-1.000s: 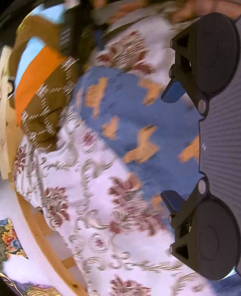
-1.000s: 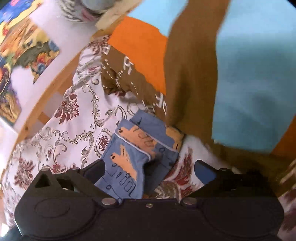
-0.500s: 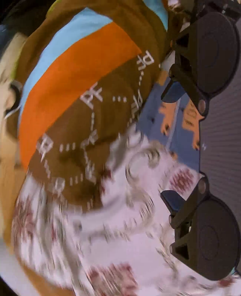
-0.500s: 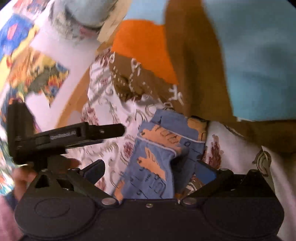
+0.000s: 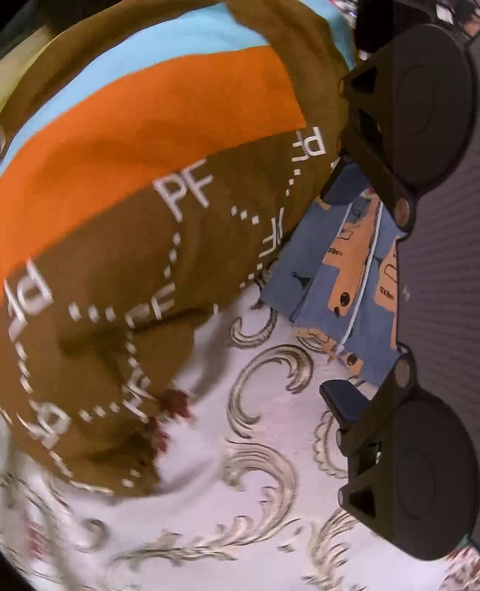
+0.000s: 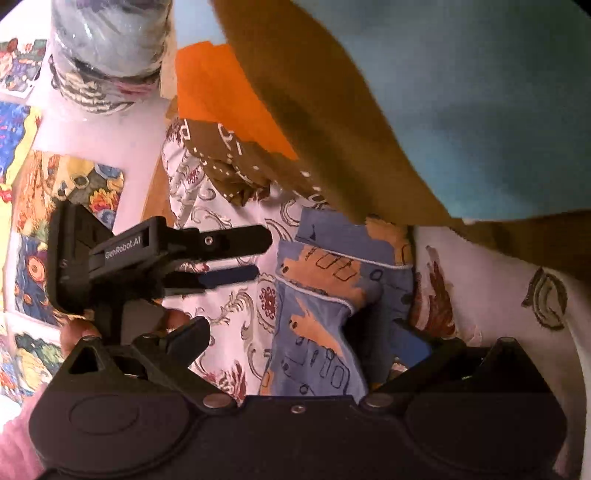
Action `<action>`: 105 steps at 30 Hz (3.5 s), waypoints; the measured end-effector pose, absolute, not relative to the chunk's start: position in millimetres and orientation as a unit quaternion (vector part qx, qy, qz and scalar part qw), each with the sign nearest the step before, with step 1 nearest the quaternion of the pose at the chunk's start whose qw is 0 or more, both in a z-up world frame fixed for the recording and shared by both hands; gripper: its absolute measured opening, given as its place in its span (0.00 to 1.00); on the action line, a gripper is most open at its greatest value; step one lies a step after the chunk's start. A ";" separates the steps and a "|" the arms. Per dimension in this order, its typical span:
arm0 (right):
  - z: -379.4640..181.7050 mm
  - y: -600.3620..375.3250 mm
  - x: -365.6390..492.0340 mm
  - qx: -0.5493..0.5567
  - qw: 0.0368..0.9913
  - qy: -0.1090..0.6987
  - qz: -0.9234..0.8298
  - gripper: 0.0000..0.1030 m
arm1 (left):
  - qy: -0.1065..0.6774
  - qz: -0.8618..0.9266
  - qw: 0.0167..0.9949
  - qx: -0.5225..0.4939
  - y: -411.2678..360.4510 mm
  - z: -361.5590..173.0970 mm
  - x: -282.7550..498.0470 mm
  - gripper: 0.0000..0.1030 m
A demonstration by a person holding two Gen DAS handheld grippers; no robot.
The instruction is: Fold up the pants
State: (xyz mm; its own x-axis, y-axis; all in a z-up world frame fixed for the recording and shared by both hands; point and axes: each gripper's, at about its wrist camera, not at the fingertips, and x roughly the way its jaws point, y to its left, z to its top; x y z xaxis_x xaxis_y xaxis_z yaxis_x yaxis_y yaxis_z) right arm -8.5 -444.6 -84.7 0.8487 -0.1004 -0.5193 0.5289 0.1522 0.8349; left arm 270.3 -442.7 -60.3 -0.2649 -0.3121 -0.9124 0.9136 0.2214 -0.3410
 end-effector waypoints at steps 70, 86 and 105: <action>-72.1 -429.0 -11.8 0.447 0.779 0.188 -0.398 0.06 | 0.387 -0.583 0.658 0.278 -443.6 -59.9 202.4 0.00; -58.7 -384.4 -13.4 0.386 0.833 0.202 -0.342 0.82 | 0.361 -0.448 0.792 0.203 -261.6 -26.0 197.2 0.79; -61.5 -386.9 34.7 0.365 0.849 0.305 -0.231 0.99 | 0.470 -0.273 0.826 0.145 -26.7 -44.6 243.9 0.93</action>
State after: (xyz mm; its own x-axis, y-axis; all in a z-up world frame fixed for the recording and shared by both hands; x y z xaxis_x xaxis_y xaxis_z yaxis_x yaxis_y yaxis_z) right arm 34.7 -386.9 -61.5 0.7072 -0.1704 -0.6862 0.6153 0.6263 0.4787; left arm 243.9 -26.7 -44.6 0.4080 -0.3154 -0.8567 0.5880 0.8086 -0.0177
